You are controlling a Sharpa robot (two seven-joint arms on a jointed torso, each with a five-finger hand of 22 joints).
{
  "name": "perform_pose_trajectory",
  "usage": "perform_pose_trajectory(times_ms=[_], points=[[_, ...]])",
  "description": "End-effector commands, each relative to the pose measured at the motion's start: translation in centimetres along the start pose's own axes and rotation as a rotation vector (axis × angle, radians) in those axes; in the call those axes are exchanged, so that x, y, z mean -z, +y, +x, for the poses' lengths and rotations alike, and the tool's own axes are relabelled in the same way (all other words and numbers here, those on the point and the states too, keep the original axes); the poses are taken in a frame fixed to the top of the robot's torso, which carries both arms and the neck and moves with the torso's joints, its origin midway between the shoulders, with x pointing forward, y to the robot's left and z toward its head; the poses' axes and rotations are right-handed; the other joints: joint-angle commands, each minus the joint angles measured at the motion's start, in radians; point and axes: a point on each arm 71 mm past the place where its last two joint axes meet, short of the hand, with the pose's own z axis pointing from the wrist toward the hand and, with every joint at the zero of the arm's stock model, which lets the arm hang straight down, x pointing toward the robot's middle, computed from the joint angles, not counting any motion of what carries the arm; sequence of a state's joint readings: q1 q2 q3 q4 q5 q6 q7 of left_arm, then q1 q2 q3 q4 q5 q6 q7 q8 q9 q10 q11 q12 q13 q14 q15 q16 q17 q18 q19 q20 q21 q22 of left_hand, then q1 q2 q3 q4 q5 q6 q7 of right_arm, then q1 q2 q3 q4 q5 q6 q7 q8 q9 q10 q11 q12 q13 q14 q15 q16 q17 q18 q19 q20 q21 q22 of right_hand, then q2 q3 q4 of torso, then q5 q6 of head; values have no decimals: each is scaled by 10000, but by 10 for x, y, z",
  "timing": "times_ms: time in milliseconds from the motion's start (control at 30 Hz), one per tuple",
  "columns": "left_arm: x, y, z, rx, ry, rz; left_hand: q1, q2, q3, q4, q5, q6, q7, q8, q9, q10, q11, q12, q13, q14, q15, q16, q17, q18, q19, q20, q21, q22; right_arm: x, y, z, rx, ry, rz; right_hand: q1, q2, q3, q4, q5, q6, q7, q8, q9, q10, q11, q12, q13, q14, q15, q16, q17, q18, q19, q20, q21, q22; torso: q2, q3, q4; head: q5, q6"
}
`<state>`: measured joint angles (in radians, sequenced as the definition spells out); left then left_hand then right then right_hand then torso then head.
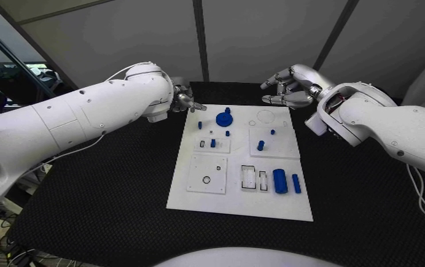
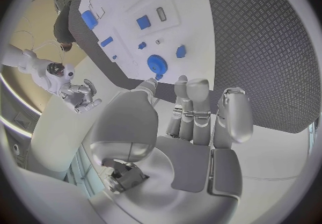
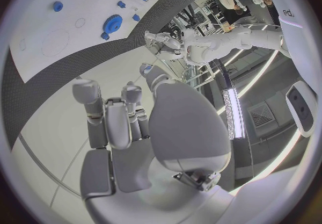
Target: Assemble the parts on the task board
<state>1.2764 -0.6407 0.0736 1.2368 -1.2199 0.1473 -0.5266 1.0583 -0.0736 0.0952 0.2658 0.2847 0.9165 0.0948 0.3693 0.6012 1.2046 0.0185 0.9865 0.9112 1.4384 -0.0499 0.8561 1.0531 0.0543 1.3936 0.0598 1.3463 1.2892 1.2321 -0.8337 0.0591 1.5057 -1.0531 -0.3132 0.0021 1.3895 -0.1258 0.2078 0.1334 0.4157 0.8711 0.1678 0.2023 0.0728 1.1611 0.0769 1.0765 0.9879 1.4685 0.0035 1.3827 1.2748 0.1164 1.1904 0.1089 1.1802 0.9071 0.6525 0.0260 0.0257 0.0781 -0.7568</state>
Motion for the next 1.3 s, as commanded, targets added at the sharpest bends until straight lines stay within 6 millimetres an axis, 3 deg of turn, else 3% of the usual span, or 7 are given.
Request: perform_pose_trajectory(times_ms=[33, 100, 233, 533, 967, 1300], points=[[-7, 3, 1, -260, 474, -235, 151, 26, -93, 8, -52, 90, -4, -37, -57, 46, 14, 63, 17, 1, 76, 43, 22, 179, 23, 85, -9, 31, -1, 1, 0, 30, 44, -66, -113, -12, -4, 77, 72, 38, -37, 59, -12, -55, -31, -49, -8, 329, -71, -61, -1, 137, -3, -39, -66, -1, 29, -14, -21, 10, 7], [-11, 3, 2, -418, 535, -351, 204, 41, -155, 41, -54, 153, -17, -31, -95, 57, 5, 85, 19, 9, 70, 68, 37, 178, 31, 83, -6, 42, -1, 1, 0, 30, 48, -64, -114, -12, -4, 78, 73, 37, -37, 59, -12, -55, -32, -48, -8, 329, -71, -61, 0, 137, -2, -39, -66, 0, 36, -25, -11, 12, 6], [-18, 3, 5, -622, 631, -544, 249, 61, -224, 85, -55, 212, -30, -29, -139, 53, -6, 77, -17, 23, 61, 84, 45, 170, 55, 79, 17, 77, -2, 1, 0, 28, 64, -71, -114, -12, -4, 78, 73, 37, -37, 59, -12, -55, -32, -48, -8, 329, -71, -61, 0, 137, -2, -39, -66, 0, 33, -5, -30, 30, -25], [-28, 0, 13, -564, 814, -685, 276, 91, -448, 211, -68, 402, -77, 25, -223, 48, -39, 107, -36, 19, 41, 92, 49, 152, 109, 63, 70, 160, -3, 1, 1, 27, 77, -76, -112, -6, 3, 80, 81, 36, -37, 62, -12, -55, -33, -47, -9, 330, -72, -64, -1, 138, -3, -40, -71, -6, 27, -5, -34, 24, -68], [-31, -4, 20, -486, 1363, -626, 420, 178, -658, 187, -85, 649, -157, 82, -328, 111, -104, 173, -31, 65, -8, 184, 104, 135, 165, 23, 124, 249, -4, 2, 2, 21, 104, -88, -111, -4, 6, 80, 83, 36, -38, 63, -13, -54, -33, -47, -10, 330, -72, -65, -2, 138, -4, -40, -73, -9, 22, -6, -5, 3, -97], [-32, -5, 24, -666, 1686, -635, 701, 296, -724, 141, -69, 776, -197, 97, -414, 138, -141, 199, -40, 78, -36, 212, 120, 124, 190, -5, 148, 299, -5, 2, 2, 17, 123, -99, -111, -4, 6, 80, 83, 36, -38, 63, -13, -54, -33, -47, -10, 330, -72, -65, -2, 138, -4, -40, -73, -9, 21, -2, -25, 26, -130]])
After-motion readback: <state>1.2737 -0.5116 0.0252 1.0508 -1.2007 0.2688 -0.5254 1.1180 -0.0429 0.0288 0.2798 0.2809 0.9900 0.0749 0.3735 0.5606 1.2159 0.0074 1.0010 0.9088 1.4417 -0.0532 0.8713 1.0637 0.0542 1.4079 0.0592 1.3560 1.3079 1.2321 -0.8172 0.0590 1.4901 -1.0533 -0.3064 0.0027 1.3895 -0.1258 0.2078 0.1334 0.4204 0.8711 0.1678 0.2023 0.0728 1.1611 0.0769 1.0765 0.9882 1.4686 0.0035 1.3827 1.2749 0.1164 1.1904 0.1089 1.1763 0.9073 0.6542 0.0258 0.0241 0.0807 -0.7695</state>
